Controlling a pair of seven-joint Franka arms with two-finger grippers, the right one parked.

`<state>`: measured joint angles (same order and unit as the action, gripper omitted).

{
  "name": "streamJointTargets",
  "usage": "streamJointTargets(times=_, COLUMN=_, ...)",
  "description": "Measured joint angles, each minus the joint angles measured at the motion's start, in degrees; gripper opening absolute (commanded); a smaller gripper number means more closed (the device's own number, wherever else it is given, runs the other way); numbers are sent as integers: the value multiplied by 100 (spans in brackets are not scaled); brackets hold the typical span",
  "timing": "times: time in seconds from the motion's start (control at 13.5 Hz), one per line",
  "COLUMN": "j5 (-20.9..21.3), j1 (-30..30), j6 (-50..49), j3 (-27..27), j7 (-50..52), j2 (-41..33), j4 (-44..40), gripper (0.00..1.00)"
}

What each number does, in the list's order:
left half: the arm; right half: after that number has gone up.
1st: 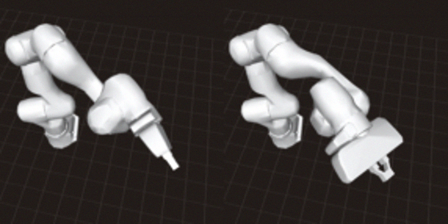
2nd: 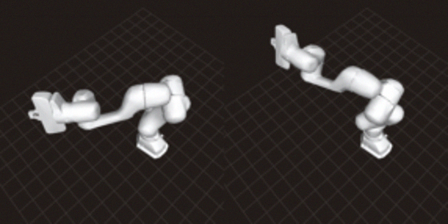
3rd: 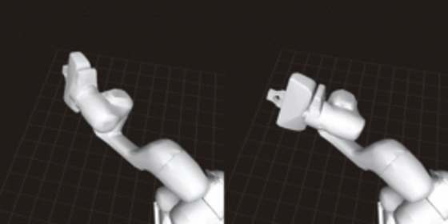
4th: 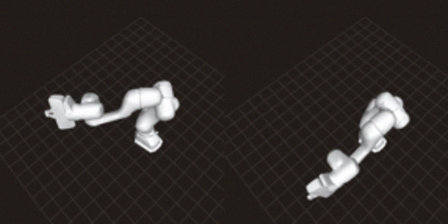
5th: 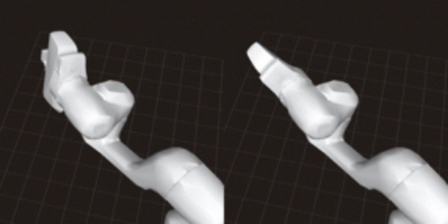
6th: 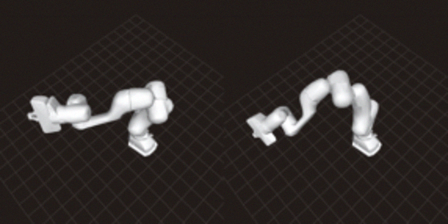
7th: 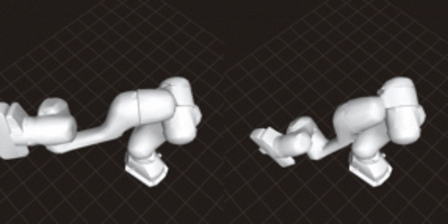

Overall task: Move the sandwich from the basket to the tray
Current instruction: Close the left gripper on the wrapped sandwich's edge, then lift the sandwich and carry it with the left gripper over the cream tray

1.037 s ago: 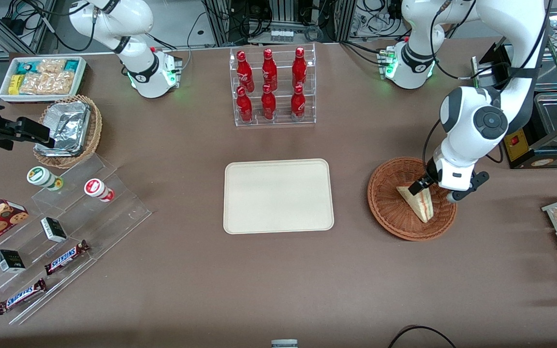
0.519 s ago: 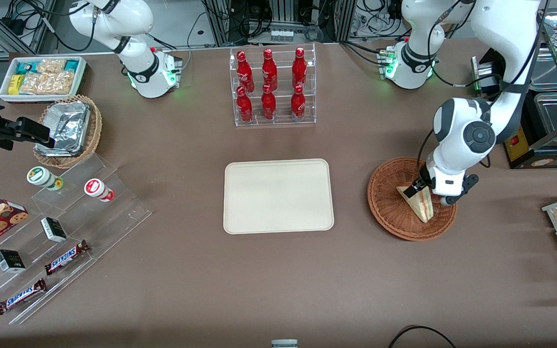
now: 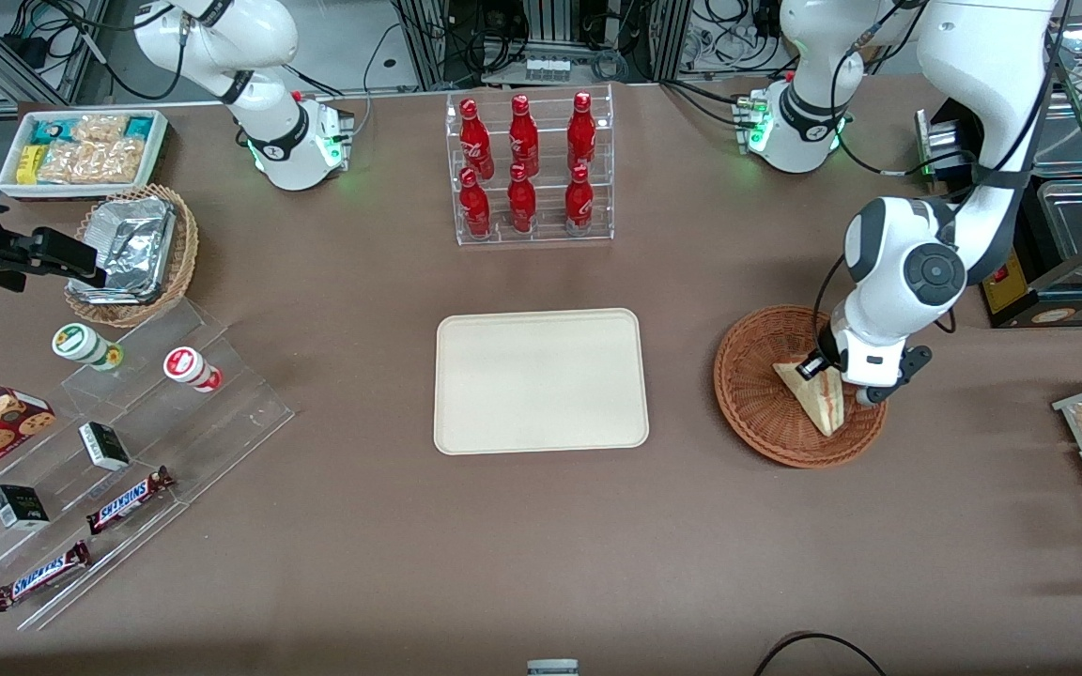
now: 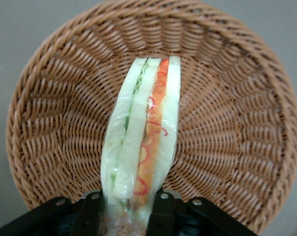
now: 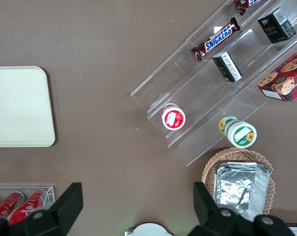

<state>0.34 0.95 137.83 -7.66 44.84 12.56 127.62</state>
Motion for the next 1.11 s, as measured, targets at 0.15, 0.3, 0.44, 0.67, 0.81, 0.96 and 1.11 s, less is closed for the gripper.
streamJointTargets(times=0.15, j5=4, j1=24, j6=-855, j3=-53, j7=-80, j2=-24, j4=-582, gripper=0)
streamJointTargets(times=0.3, j5=5, j1=232, j6=-1506, j3=-153, j7=-142, j2=-26, j4=-1118, gripper=0)
streamJointTargets(times=0.44, j5=5, j1=719, j6=-1821, j3=-193, j7=-138, j2=-8, j4=-1447, gripper=0)
streamJointTargets(times=0.67, j5=5, j1=1425, j6=-1967, j3=-223, j7=-84, j2=194, j4=-1887, gripper=0)
streamJointTargets(times=0.81, j5=5, j1=1764, j6=-2027, j3=-226, j7=-18, j2=513, j4=-2274, gripper=0)
streamJointTargets(times=0.96, j5=5, j1=2059, j6=-2035, j3=-228, j7=154, j2=956, j4=-2710, gripper=0)
streamJointTargets(times=1.11, j5=5, j1=2325, j6=-2035, j3=-228, j7=206, j2=1437, j4=-3188, gripper=0)
